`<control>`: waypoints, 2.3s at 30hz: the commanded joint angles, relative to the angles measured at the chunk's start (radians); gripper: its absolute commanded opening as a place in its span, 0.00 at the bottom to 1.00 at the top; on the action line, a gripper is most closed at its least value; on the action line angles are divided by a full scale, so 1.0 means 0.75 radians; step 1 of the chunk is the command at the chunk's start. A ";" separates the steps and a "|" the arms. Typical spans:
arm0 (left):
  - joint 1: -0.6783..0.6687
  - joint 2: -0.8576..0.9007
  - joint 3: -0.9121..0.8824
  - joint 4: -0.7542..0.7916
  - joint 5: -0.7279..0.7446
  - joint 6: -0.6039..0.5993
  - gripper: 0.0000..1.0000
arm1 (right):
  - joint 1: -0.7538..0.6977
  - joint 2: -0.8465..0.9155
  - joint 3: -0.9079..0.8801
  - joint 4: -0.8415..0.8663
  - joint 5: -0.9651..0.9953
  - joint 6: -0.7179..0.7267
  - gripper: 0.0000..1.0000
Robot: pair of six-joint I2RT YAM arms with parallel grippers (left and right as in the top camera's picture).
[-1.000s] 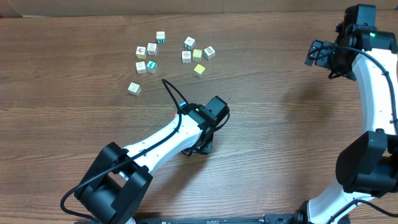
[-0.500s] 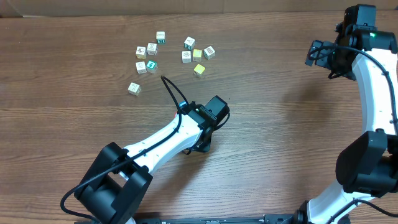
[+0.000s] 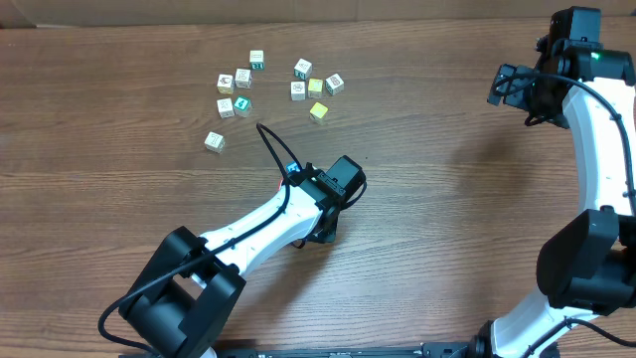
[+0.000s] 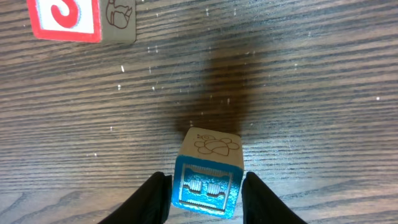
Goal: Form a circle
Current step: 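Lower the blue H block beside the red 3 block, then release the blue H block and lift the left gripper slightly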
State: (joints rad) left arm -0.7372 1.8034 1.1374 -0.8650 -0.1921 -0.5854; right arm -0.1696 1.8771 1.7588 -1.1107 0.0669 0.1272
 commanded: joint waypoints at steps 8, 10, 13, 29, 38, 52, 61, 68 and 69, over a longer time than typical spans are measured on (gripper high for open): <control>0.016 0.056 -0.002 0.007 -0.020 -0.007 0.15 | -0.005 -0.016 0.010 0.007 -0.003 0.005 1.00; 0.030 0.056 0.008 0.008 -0.032 -0.008 0.15 | -0.005 -0.016 0.010 0.007 -0.003 0.005 1.00; 0.063 0.056 0.025 0.023 -0.040 -0.007 0.15 | -0.005 -0.016 0.010 0.007 -0.003 0.005 1.00; 0.184 0.056 0.031 0.252 0.082 0.077 0.20 | -0.005 -0.016 0.010 0.007 -0.003 0.005 1.00; 0.183 0.056 0.031 0.255 0.069 0.077 0.22 | -0.005 -0.016 0.010 0.007 -0.003 0.005 1.00; 0.182 0.056 0.031 0.253 0.069 0.077 0.37 | -0.005 -0.016 0.010 0.007 -0.003 0.005 1.00; 0.182 0.056 0.031 0.260 0.069 0.077 0.24 | -0.005 -0.016 0.010 0.007 -0.003 0.005 1.00; 0.182 0.056 0.031 0.277 0.069 0.075 0.25 | -0.005 -0.016 0.010 0.007 -0.003 0.005 1.00; 0.182 0.056 0.031 0.277 0.069 0.073 0.26 | -0.005 -0.016 0.010 0.007 -0.003 0.005 1.00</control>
State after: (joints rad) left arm -0.5976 1.8294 1.1454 -0.6605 -0.1493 -0.5400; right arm -0.1696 1.8771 1.7588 -1.1103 0.0666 0.1276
